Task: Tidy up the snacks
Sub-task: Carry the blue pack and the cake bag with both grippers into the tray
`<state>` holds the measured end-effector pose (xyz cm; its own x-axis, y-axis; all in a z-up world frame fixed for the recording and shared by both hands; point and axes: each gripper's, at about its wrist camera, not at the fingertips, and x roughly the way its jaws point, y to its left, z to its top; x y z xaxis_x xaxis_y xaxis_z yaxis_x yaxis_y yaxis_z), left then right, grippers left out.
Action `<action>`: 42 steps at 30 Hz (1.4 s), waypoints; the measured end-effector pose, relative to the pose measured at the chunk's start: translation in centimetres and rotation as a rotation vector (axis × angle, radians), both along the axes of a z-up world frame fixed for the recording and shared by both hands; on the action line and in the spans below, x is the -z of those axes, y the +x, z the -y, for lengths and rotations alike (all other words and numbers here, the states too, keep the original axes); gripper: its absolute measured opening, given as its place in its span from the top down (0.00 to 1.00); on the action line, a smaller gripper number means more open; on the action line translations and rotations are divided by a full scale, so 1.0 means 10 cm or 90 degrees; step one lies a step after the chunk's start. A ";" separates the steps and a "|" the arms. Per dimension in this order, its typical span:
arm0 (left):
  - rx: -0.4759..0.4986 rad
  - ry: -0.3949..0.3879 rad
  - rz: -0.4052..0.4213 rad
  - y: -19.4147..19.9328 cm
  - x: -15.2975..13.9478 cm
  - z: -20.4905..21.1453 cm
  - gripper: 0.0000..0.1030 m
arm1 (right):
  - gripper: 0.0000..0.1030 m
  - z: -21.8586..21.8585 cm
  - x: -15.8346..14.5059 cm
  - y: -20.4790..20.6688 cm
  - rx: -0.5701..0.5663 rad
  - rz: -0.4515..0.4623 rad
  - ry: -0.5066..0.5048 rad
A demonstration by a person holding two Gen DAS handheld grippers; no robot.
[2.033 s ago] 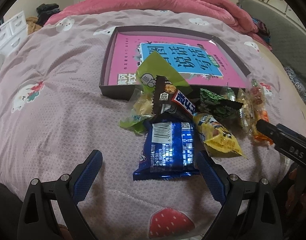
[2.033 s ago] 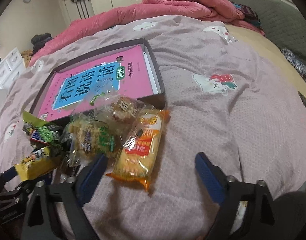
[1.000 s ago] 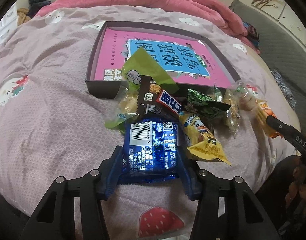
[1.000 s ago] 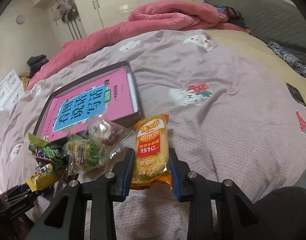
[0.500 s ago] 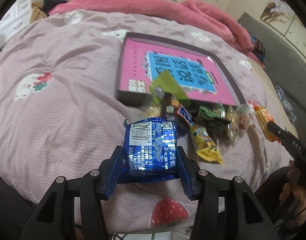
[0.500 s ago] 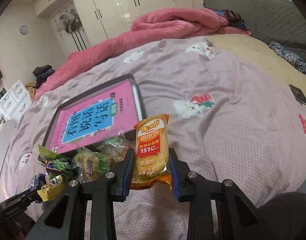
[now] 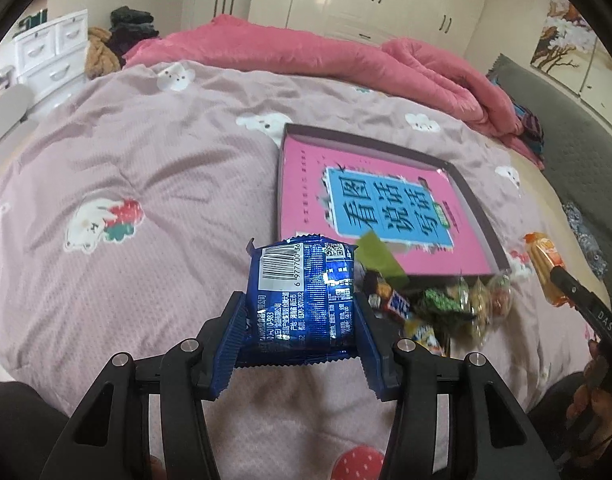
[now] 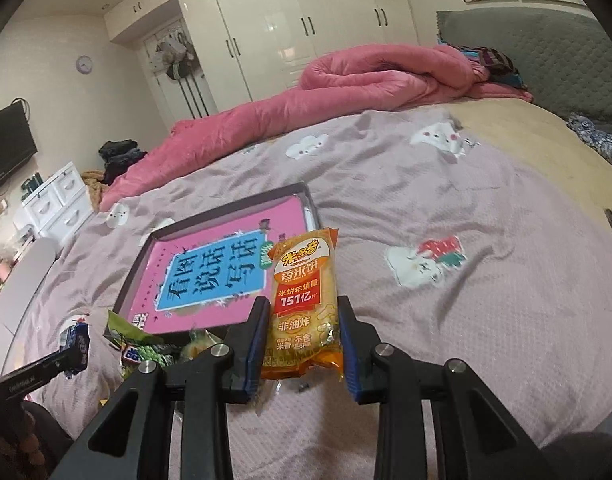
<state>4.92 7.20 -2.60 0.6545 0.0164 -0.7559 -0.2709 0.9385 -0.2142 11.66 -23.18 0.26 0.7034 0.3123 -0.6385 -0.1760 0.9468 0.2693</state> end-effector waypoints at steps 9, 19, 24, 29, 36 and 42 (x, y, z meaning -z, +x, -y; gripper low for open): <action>-0.015 0.018 0.014 0.25 -0.08 -0.03 0.48 | 0.68 -0.17 0.01 0.22 -0.045 0.016 0.003; -0.019 0.028 0.021 0.65 -0.05 -0.05 0.48 | 0.68 -0.23 0.10 0.57 -0.059 0.009 0.008; -0.017 0.027 0.017 0.82 0.00 -0.03 0.48 | 0.68 -0.28 0.17 0.70 -0.065 -0.005 0.013; -0.025 0.021 0.014 0.97 0.05 -0.02 0.48 | 0.68 -0.33 0.27 0.83 -0.072 -0.027 0.017; -0.015 0.013 -0.004 1.16 0.15 0.03 0.48 | 0.68 -0.46 0.41 0.92 -0.089 -0.051 0.001; -0.009 0.013 -0.018 1.23 0.24 0.06 0.48 | 0.68 -0.50 0.50 0.93 -0.091 -0.073 -0.010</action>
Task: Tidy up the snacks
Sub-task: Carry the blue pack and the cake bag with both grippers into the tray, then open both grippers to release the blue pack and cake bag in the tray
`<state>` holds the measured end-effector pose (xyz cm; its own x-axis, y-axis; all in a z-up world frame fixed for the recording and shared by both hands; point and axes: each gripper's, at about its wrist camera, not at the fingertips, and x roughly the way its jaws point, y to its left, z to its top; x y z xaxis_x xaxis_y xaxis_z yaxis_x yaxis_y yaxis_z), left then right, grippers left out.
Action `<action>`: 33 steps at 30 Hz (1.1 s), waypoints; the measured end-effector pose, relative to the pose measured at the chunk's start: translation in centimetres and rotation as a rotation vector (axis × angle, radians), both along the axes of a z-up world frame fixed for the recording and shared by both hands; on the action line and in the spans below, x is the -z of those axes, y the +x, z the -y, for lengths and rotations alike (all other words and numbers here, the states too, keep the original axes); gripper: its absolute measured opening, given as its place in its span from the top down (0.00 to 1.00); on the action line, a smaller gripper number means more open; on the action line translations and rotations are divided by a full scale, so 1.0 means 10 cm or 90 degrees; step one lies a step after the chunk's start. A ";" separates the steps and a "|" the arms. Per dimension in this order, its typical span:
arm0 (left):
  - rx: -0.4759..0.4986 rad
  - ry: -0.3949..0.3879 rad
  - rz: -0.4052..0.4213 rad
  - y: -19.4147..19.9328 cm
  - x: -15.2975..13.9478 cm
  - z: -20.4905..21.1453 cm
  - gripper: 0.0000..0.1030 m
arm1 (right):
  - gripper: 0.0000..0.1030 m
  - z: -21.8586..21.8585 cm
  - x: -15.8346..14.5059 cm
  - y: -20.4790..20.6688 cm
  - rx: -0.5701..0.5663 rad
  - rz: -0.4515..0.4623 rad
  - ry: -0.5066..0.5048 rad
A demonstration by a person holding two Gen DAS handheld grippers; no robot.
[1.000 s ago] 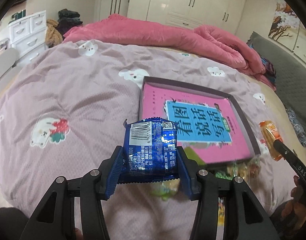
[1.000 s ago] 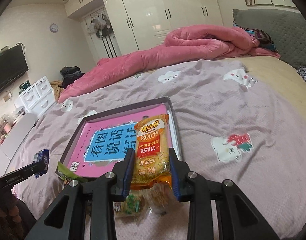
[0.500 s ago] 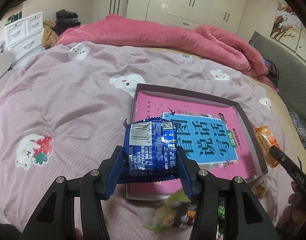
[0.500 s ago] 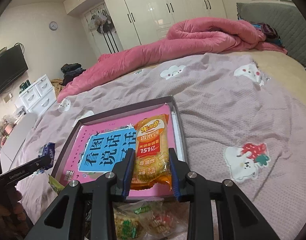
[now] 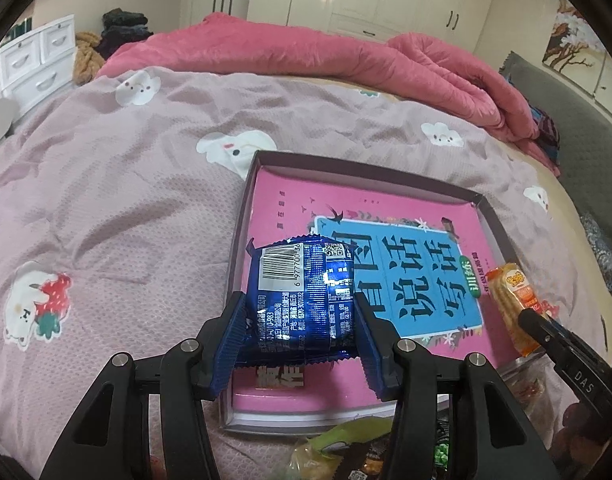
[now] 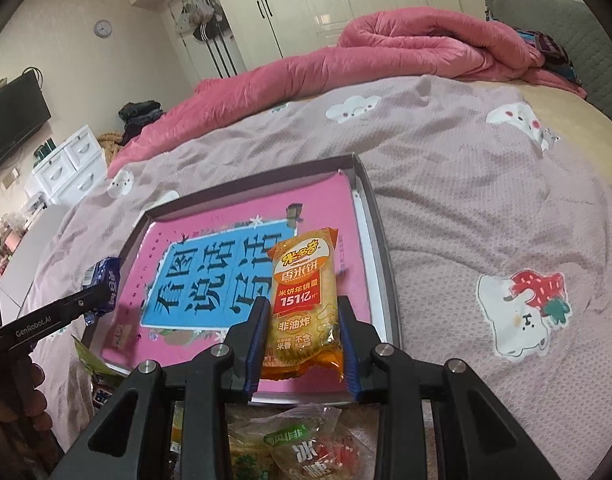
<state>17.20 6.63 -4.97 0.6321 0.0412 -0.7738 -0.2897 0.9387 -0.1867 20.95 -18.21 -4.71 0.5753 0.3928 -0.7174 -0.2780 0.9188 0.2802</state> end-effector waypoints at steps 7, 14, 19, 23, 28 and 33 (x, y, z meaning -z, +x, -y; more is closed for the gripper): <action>0.004 -0.005 -0.020 0.05 0.10 0.00 0.48 | 0.68 0.01 0.04 0.00 0.006 -0.011 -0.015; 0.016 -0.001 -0.033 0.05 0.16 0.05 0.48 | 0.67 0.03 0.08 0.00 0.009 -0.025 -0.014; 0.020 -0.006 -0.038 0.04 0.19 0.05 0.47 | 0.67 0.03 0.07 -0.01 0.010 -0.026 -0.011; 0.023 -0.002 -0.038 0.04 0.20 0.06 0.47 | 0.67 0.05 0.05 -0.02 0.015 -0.022 -0.008; 0.023 0.002 -0.041 0.04 0.20 0.07 0.47 | 0.67 0.09 0.04 -0.02 0.025 -0.021 -0.003; 0.019 0.007 -0.037 0.02 0.17 0.09 0.45 | 0.65 0.14 -0.01 -0.04 0.032 -0.015 0.008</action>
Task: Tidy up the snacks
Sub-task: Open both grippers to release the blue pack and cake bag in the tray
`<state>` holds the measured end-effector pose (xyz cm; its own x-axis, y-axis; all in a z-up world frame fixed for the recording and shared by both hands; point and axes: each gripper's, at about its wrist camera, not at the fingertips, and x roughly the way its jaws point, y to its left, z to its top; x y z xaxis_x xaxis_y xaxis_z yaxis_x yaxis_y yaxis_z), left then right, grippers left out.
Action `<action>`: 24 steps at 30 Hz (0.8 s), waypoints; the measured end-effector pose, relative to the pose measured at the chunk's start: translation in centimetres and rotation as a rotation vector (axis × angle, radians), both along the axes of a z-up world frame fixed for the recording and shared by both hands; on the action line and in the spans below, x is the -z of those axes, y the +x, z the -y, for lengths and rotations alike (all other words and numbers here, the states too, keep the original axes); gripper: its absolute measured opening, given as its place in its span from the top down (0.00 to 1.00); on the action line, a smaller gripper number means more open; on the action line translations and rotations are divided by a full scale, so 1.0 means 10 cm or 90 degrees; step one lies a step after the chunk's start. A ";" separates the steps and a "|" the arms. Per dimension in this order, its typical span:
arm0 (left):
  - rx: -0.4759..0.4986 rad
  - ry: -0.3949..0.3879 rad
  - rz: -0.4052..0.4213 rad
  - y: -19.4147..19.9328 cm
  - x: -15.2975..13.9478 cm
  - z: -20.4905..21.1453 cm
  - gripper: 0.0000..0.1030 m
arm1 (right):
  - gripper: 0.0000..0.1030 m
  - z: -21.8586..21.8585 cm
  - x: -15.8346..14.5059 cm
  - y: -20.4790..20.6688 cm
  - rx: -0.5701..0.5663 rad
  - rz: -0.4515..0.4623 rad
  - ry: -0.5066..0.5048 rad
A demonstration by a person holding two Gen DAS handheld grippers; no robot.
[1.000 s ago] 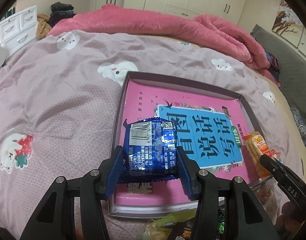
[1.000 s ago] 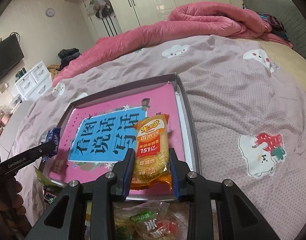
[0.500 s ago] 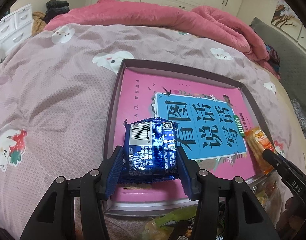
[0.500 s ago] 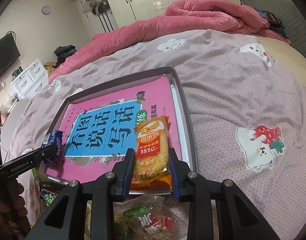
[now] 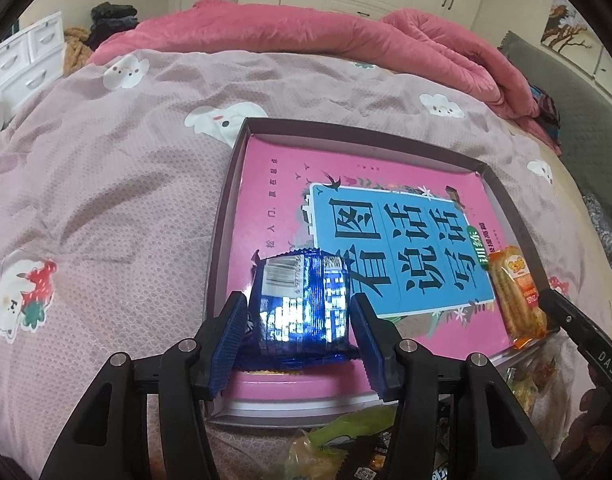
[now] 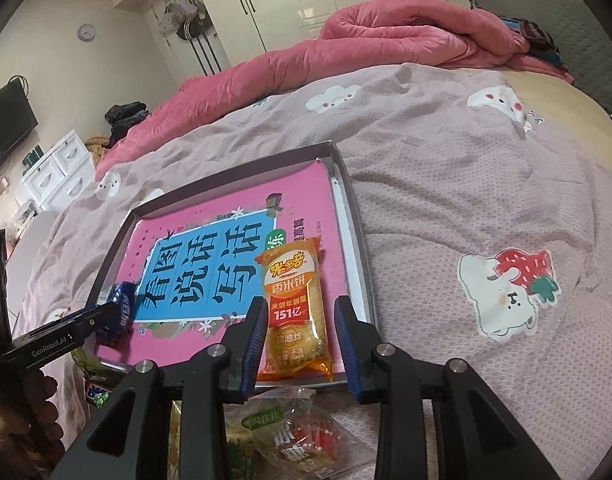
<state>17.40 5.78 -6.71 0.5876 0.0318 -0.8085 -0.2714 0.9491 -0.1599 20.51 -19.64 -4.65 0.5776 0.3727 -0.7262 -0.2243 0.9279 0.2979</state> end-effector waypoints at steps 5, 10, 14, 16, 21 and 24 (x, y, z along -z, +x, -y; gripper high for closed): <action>-0.008 -0.007 0.010 -0.04 -0.06 -0.03 0.43 | 0.60 0.05 -0.04 -0.02 0.006 0.007 0.013; -0.011 -0.015 0.024 -0.10 -0.15 -0.07 0.35 | 0.57 0.08 -0.08 -0.04 0.010 0.011 0.025; -0.013 -0.021 0.030 -0.16 -0.21 -0.09 0.33 | 0.51 0.10 -0.12 -0.07 0.009 0.019 0.034; -0.012 -0.019 0.033 -0.18 -0.24 -0.09 0.33 | 0.50 0.11 -0.15 -0.09 0.008 0.026 0.038; -0.009 -0.015 0.046 -0.26 -0.33 -0.08 0.33 | 0.46 0.12 -0.21 -0.12 0.005 0.042 0.043; -0.009 -0.018 0.053 -0.30 -0.39 -0.08 0.33 | 0.42 0.14 -0.25 -0.15 0.005 0.049 0.044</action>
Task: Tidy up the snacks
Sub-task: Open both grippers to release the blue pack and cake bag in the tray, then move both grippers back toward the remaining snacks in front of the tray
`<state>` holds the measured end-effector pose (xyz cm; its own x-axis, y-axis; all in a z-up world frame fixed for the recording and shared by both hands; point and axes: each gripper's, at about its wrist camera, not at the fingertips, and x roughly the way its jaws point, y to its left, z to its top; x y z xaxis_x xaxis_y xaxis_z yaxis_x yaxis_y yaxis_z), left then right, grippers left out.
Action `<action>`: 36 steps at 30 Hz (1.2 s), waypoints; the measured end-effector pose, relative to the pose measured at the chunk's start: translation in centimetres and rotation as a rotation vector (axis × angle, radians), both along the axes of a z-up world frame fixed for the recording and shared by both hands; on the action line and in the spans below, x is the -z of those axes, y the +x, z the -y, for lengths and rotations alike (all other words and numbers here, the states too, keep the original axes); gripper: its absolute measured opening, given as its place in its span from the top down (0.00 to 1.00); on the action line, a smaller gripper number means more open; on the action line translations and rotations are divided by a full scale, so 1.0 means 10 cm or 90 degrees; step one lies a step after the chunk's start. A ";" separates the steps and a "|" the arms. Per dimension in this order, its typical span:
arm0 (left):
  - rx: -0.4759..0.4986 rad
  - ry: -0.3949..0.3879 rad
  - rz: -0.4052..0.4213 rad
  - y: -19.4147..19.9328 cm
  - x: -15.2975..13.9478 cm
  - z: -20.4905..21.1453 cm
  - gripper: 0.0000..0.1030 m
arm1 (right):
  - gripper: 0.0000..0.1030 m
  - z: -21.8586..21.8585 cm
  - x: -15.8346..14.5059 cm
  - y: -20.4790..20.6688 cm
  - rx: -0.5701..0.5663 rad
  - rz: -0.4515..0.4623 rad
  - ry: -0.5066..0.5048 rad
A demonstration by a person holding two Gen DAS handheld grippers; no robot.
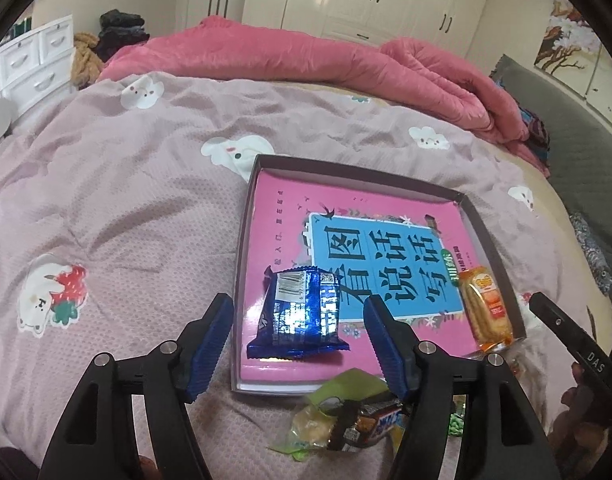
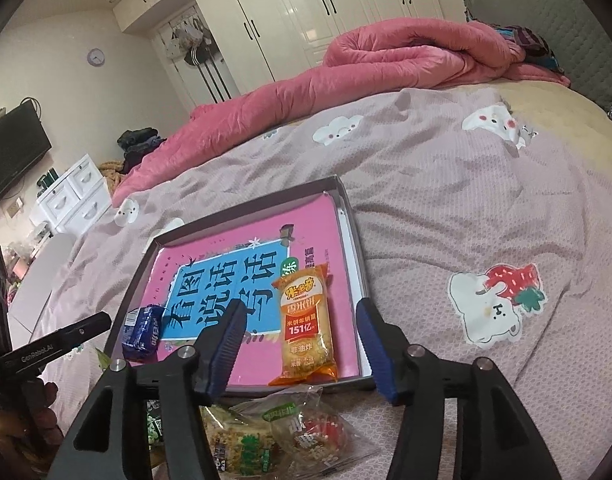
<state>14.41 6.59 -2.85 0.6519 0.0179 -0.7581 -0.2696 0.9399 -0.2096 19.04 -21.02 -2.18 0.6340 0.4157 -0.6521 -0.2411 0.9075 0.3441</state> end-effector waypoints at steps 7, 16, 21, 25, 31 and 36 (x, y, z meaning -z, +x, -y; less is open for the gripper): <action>0.004 0.002 0.013 -0.10 -0.11 0.01 0.33 | 0.39 0.06 -0.07 -0.07 0.002 0.013 0.003; 0.012 0.011 0.029 -0.25 -0.22 0.07 0.32 | 0.35 0.10 -0.15 -0.21 -0.005 0.026 0.006; 0.019 0.011 0.027 -0.31 -0.25 0.09 0.31 | 0.34 0.11 -0.18 -0.30 -0.010 0.027 0.003; 0.025 0.007 0.024 -0.36 -0.26 0.12 0.31 | 0.32 0.11 -0.18 -0.36 -0.013 0.024 0.000; 0.028 0.017 0.024 -0.45 -0.28 0.17 0.22 | 0.31 0.08 -0.20 -0.45 -0.021 0.024 -0.008; 0.040 0.019 0.015 -0.49 -0.27 0.23 0.22 | 0.31 0.06 -0.20 -0.54 -0.027 0.020 -0.019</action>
<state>9.52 4.30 -0.16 0.6705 -0.0017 -0.7419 -0.2044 0.9609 -0.1869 13.67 -21.59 -0.19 0.6367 0.4234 -0.6445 -0.2902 0.9059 0.3084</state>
